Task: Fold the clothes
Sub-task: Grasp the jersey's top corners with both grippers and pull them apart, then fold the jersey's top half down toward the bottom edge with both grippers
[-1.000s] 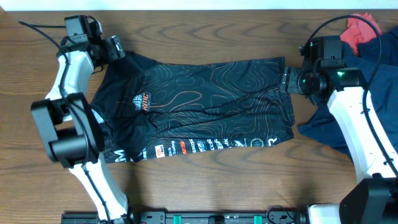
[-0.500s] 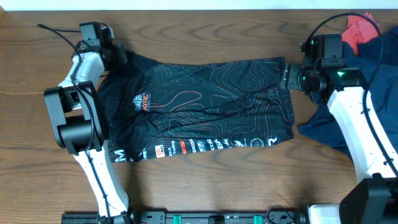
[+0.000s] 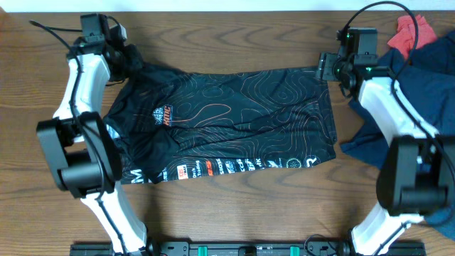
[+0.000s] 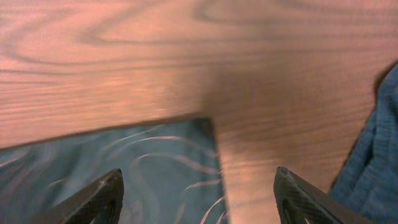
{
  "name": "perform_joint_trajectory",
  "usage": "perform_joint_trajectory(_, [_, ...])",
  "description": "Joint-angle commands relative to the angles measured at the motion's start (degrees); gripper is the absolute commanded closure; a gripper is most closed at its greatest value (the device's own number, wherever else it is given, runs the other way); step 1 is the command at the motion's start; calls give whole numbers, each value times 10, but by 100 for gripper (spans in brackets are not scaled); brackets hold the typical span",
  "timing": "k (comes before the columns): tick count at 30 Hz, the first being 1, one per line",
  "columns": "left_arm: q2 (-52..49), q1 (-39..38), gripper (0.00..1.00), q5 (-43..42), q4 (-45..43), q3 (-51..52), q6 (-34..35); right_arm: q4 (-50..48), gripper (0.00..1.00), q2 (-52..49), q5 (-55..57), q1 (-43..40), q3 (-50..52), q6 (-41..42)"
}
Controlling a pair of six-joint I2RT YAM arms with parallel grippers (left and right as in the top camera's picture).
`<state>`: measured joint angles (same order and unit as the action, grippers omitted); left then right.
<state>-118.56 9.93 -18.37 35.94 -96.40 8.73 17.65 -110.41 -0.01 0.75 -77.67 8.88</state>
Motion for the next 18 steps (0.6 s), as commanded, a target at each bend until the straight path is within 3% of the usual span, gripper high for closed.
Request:
perform_joint_trajectory(1, [6, 2, 92, -6, 40, -6, 3, -3, 25, -59, -15, -17, -52, -10])
perform_joint_trajectory(12, [6, 2, 92, -4, 92, -6, 3, -5, 25, -157, -48, -5, -108, -6])
perform_joint_trajectory(18, [6, 2, 92, 0, 92, -6, 1, 1, 36, -178, -57, 4, -108, -2])
